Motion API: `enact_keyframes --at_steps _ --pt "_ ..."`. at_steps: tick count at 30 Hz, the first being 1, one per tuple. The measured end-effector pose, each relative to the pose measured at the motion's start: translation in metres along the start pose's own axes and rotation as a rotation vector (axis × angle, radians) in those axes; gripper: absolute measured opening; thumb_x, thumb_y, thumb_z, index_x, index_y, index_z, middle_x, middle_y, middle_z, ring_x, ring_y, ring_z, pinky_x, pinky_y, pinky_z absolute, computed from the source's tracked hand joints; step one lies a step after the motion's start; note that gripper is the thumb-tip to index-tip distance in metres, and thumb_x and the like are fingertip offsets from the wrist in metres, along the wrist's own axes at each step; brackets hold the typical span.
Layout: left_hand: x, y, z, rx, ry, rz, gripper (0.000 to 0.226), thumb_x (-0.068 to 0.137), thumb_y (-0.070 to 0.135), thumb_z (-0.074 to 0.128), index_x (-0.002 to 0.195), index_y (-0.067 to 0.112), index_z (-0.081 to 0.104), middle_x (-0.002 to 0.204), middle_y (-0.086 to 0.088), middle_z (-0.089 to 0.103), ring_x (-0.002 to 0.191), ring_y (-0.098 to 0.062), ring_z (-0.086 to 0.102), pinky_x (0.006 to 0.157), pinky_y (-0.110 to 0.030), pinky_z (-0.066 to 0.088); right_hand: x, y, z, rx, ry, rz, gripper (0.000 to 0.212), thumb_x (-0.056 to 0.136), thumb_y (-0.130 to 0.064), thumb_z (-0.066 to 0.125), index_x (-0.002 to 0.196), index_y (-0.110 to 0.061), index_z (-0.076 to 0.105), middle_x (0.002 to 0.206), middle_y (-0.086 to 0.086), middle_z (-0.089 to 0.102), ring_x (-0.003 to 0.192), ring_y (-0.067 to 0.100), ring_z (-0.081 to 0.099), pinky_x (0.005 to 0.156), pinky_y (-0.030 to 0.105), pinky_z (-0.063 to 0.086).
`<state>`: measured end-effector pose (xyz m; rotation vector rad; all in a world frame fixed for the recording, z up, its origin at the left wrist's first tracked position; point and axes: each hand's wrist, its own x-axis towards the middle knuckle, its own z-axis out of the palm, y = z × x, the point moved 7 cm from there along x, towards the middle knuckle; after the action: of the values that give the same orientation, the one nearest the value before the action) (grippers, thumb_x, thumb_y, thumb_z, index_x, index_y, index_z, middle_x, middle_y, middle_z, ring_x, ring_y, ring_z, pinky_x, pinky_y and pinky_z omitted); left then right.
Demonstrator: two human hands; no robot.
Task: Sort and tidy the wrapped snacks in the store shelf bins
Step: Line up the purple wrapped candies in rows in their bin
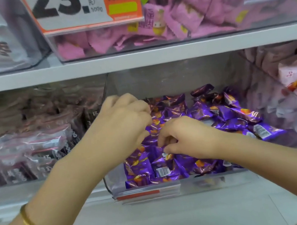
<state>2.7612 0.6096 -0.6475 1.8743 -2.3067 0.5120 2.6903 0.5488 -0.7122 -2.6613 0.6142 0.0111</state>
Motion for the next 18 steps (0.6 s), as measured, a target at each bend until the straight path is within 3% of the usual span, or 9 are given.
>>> enact_keyframes --at_steps 4,7,12,15,18 --pt "-0.016 -0.023 0.001 -0.117 -0.014 -0.07 0.032 0.079 0.04 0.045 0.082 0.023 0.072 0.1 0.007 0.067 0.102 -0.016 0.048 0.086 -0.04 0.039 0.009 -0.015 0.008 0.139 0.007 -0.045 0.014 0.084 -0.017 0.066 0.098 -0.017 0.069 0.087 -0.006 0.062 0.065 -0.001 0.051 0.074 0.023 0.049" --pt "-0.027 -0.036 0.005 -0.299 0.002 -0.151 0.031 0.083 0.036 0.047 0.091 0.02 0.072 0.106 0.004 0.066 0.104 -0.021 0.055 0.09 -0.045 0.044 0.011 -0.024 0.013 0.15 0.007 -0.06 0.013 0.084 -0.019 0.066 0.097 -0.02 0.066 0.088 -0.006 0.061 0.072 0.006 0.055 0.078 0.032 0.051" --pt "-0.037 -0.04 0.005 -0.464 0.094 -0.22 0.03 0.083 0.029 0.047 0.094 0.016 0.072 0.104 0.003 0.065 0.102 -0.007 0.049 0.094 -0.012 0.031 0.012 -0.037 0.02 -0.064 0.015 -0.067 0.034 0.083 -0.043 0.063 0.11 -0.025 0.053 0.099 -0.007 0.052 0.089 0.013 0.053 0.074 0.034 0.048" --pt "-0.04 -0.038 0.007 -0.463 0.087 -0.206 0.03 0.084 0.027 0.046 0.095 0.015 0.071 0.103 0.004 0.065 0.101 -0.009 0.049 0.094 -0.012 0.03 0.016 -0.041 0.026 -0.139 -0.006 -0.08 0.034 0.084 -0.041 0.062 0.112 -0.024 0.054 0.097 -0.006 0.043 0.092 0.015 0.049 0.074 0.032 0.046" --pt "-0.04 -0.039 0.008 -0.441 0.074 -0.198 0.033 0.083 0.029 0.043 0.094 0.015 0.071 0.103 0.004 0.065 0.102 -0.011 0.051 0.097 -0.021 0.033 0.017 -0.043 0.029 -0.132 -0.019 -0.114 0.027 0.085 -0.036 0.063 0.108 -0.022 0.059 0.094 -0.009 0.036 0.086 0.009 0.035 0.07 0.027 0.038"
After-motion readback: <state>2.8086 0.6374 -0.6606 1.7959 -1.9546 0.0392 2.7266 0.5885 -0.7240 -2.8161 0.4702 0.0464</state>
